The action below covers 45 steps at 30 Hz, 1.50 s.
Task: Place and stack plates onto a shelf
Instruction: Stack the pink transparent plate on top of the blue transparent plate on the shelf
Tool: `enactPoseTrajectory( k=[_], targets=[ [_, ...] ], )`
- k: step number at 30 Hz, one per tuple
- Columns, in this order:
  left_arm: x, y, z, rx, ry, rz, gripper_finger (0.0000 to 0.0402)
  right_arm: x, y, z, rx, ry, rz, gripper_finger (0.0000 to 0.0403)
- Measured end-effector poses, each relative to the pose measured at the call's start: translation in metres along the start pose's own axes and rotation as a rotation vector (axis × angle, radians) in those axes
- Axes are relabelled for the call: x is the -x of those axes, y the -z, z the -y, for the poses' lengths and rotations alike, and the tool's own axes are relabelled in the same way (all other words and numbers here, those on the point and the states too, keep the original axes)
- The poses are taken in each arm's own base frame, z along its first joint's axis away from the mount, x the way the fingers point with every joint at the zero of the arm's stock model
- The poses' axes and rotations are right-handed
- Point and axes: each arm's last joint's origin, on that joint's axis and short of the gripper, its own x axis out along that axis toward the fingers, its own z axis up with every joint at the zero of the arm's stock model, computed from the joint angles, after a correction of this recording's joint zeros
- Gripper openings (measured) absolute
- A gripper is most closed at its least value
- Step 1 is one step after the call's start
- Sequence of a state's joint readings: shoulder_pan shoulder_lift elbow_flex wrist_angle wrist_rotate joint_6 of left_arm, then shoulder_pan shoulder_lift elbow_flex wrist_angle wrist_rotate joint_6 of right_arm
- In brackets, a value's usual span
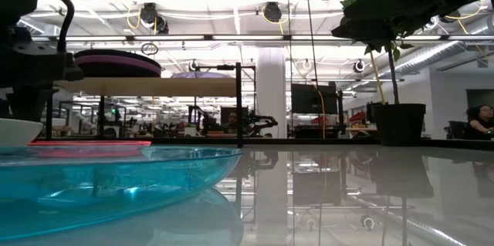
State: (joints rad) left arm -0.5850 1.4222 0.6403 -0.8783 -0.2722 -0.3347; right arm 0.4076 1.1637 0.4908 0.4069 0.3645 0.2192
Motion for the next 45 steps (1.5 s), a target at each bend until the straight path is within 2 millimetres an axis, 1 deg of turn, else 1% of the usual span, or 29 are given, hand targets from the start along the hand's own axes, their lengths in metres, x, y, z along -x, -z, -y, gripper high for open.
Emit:
enactPoseTrajectory(
  k=[3, 8, 11, 20, 31, 39, 45],
  targets=[
    [0.000, -0.001, 0.000, 0.007, -0.005, 0.009, 0.0126, 0.000, 0.000, 0.000, 0.000, 0.000, 0.000, 0.0235],
    [0.000, -0.002, 0.000, 0.009, -0.003, 0.018, 0.0074, 0.000, 0.000, 0.000, 0.007, 0.000, 0.000, 0.0235],
    [0.000, -0.002, 0.000, 0.009, -0.003, 0.020, 0.0050, 0.000, 0.000, 0.000, 0.021, 0.000, 0.002, 0.0235],
    [0.000, -0.005, 0.001, 0.007, 0.003, 0.050, 0.0009, 0.000, 0.000, 0.000, 0.024, -0.001, 0.004, 0.0235],
    [0.003, -0.005, 0.000, 0.010, -0.004, 0.040, 0.0004, 0.000, -0.001, 0.000, 0.020, -0.001, 0.007, 0.0235],
    [0.023, -0.015, -0.004, -0.025, -0.061, 0.054, 0.0004, 0.000, -0.001, 0.000, 0.015, -0.001, 0.007, 0.0235],
    [0.041, -0.029, -0.006, -0.067, -0.080, 0.128, 0.0004, 0.000, 0.000, 0.000, -0.015, 0.000, -0.001, 0.0235]
  ],
)
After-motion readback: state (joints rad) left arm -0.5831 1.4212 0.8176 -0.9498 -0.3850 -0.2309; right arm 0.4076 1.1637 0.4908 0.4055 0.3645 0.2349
